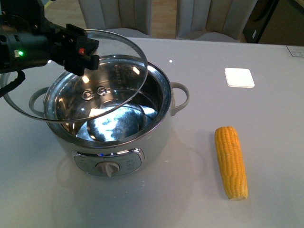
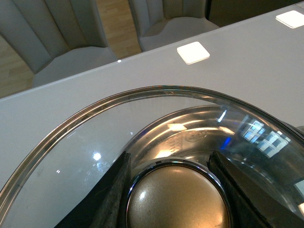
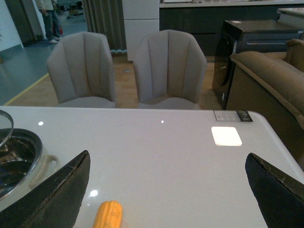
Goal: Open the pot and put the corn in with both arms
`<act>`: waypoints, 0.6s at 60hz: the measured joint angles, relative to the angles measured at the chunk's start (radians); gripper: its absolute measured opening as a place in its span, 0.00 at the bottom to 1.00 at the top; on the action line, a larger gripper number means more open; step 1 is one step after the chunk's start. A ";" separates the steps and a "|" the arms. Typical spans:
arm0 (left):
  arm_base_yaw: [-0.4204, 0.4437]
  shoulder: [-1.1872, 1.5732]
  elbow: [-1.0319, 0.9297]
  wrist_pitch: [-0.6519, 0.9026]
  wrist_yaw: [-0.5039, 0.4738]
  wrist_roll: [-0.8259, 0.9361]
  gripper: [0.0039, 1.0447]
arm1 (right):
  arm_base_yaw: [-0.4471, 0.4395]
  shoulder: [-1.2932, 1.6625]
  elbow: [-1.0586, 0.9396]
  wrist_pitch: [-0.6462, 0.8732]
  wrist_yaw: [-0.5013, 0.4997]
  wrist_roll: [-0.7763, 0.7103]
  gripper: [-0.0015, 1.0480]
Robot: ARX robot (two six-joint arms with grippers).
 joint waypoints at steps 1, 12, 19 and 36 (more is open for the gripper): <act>0.008 -0.002 0.000 -0.001 0.003 0.002 0.42 | 0.000 0.000 0.000 0.000 0.000 0.000 0.92; 0.078 -0.009 0.000 -0.008 0.011 0.020 0.42 | 0.000 0.000 0.000 0.000 0.000 0.000 0.92; 0.129 -0.010 0.000 -0.013 0.024 0.027 0.42 | 0.000 0.000 0.000 0.000 0.000 0.000 0.92; 0.282 -0.014 0.016 -0.013 0.056 0.028 0.42 | 0.000 0.000 0.000 0.000 0.000 0.000 0.92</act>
